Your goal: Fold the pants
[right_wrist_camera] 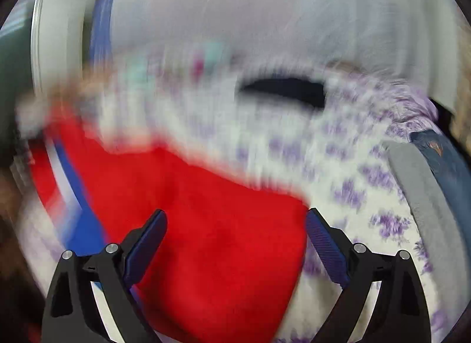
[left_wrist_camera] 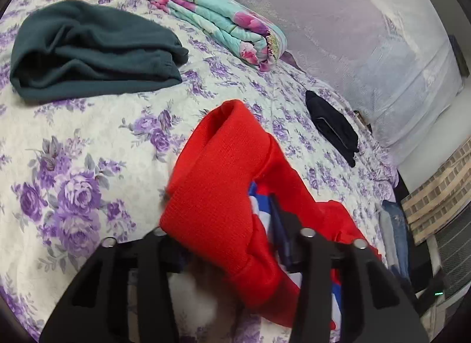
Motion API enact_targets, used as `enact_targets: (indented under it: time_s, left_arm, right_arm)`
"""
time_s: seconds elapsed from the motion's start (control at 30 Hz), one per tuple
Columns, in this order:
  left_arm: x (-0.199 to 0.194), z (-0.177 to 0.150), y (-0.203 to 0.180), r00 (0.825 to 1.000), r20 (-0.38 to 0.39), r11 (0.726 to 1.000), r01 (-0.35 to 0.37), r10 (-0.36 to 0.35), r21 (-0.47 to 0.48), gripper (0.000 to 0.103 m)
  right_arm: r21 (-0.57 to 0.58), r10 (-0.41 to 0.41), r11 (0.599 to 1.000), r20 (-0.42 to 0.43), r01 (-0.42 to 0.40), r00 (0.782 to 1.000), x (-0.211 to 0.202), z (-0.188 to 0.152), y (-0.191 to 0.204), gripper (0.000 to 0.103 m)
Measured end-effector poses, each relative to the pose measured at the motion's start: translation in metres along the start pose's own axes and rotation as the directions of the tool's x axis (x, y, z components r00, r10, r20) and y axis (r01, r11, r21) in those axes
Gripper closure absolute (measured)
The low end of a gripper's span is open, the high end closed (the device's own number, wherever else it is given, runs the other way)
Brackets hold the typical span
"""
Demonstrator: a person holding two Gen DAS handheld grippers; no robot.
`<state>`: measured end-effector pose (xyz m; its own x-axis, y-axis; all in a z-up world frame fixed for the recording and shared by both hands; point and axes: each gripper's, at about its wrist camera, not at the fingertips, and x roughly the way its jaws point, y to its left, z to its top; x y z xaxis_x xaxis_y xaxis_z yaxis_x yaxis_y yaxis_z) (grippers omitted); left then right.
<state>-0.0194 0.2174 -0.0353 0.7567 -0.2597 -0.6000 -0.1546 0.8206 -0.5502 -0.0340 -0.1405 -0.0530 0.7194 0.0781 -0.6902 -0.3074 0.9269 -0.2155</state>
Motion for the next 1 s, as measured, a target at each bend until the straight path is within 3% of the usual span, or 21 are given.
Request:
enact_targets:
  time_s: [0.03, 0.1, 0.2, 0.3, 0.37, 0.43, 0.5, 0.57, 0.63, 0.67, 0.73, 0.8, 0.83, 0.93, 0.97, 1.0]
  left_arm:
    - [-0.005, -0.002, -0.013, 0.999, 0.019, 0.998, -0.028, 0.027, 0.049, 0.070]
    - [-0.014, -0.005, -0.034, 0.997, 0.057, 0.990, -0.064, 0.057, 0.124, 0.073]
    - [-0.033, -0.013, -0.090, 0.986, 0.146, 0.949, -0.118, 0.077, 0.293, 0.075]
    - [-0.048, -0.029, -0.159, 0.972, 0.226, 0.871, -0.160, 0.058, 0.465, 0.075]
    - [-0.046, -0.045, -0.210, 0.971, 0.239, 0.802, -0.152, 0.012, 0.577, 0.075]
    - [-0.035, -0.069, -0.255, 0.979, 0.202, 0.736, -0.108, -0.039, 0.668, 0.075]
    - [-0.013, -0.096, -0.285, 0.991, 0.127, 0.685, -0.056, -0.053, 0.726, 0.073]
    - [0.024, -0.137, -0.308, 1.000, 0.012, 0.628, -0.007, -0.005, 0.778, 0.050]
    - [0.045, -0.175, -0.317, 0.994, -0.105, 0.571, 0.071, 0.025, 0.818, 0.045]
    - [0.044, -0.188, -0.319, 0.993, -0.117, 0.546, 0.090, 0.015, 0.833, 0.038]
    - [0.024, -0.201, -0.321, 0.998, -0.050, 0.499, 0.065, -0.043, 0.864, 0.026]
    - [0.003, -0.194, -0.318, 0.995, -0.025, 0.502, 0.069, -0.093, 0.862, 0.016]
    - [-0.007, -0.182, -0.313, 0.994, -0.007, 0.529, 0.066, -0.113, 0.846, 0.011]
    - [-0.015, -0.137, -0.292, 0.994, 0.079, 0.642, -0.011, -0.077, 0.767, 0.008]
    - [-0.014, -0.127, -0.283, 0.994, 0.093, 0.673, -0.033, -0.053, 0.739, 0.008]
    - [-0.011, -0.110, -0.268, 0.995, 0.097, 0.727, -0.052, -0.020, 0.684, 0.008]
  right_arm:
    - [-0.034, -0.004, 0.999, -0.024, 0.003, 1.000, 0.007, -0.002, 0.005, 0.008]
    - [-0.006, 0.031, 1.000, 0.055, -0.031, 0.998, -0.010, 0.003, -0.003, 0.007]
    - [0.092, 0.029, 0.995, 0.177, -0.046, 0.984, -0.034, -0.008, -0.032, 0.007]
    - [0.219, 0.010, 0.974, 0.228, -0.061, 0.974, -0.051, -0.026, -0.070, 0.005]
    - [0.291, -0.026, 0.956, 0.225, -0.042, 0.974, -0.056, -0.040, -0.094, 0.004]
    - [0.369, -0.008, 0.926, 0.217, -0.075, 0.976, -0.056, -0.055, -0.115, 0.004]
    - [0.443, 0.070, 0.880, 0.233, -0.170, 0.970, -0.051, -0.066, -0.131, 0.004]
    - [0.508, 0.143, 0.820, 0.263, -0.262, 0.954, -0.045, -0.076, -0.148, 0.004]
    - [0.551, 0.192, 0.766, 0.295, -0.331, 0.936, -0.041, -0.084, -0.160, 0.004]
    - [0.565, 0.205, 0.745, 0.311, -0.354, 0.928, -0.040, -0.086, -0.164, 0.004]
    - [0.566, 0.214, 0.734, 0.331, -0.375, 0.919, -0.041, -0.088, -0.166, 0.004]
    - [0.555, 0.212, 0.746, 0.326, -0.368, 0.921, -0.042, -0.086, -0.163, 0.004]
    - [0.548, 0.214, 0.751, 0.325, -0.368, 0.921, -0.042, -0.086, -0.161, 0.004]
    - [0.541, 0.211, 0.755, 0.334, -0.370, 0.919, -0.044, -0.085, -0.160, 0.004]
    - [0.533, 0.189, 0.767, 0.346, -0.358, 0.919, -0.050, -0.084, -0.156, 0.007]
    - [0.507, 0.168, 0.789, 0.364, -0.346, 0.916, -0.058, -0.082, -0.149, 0.015]
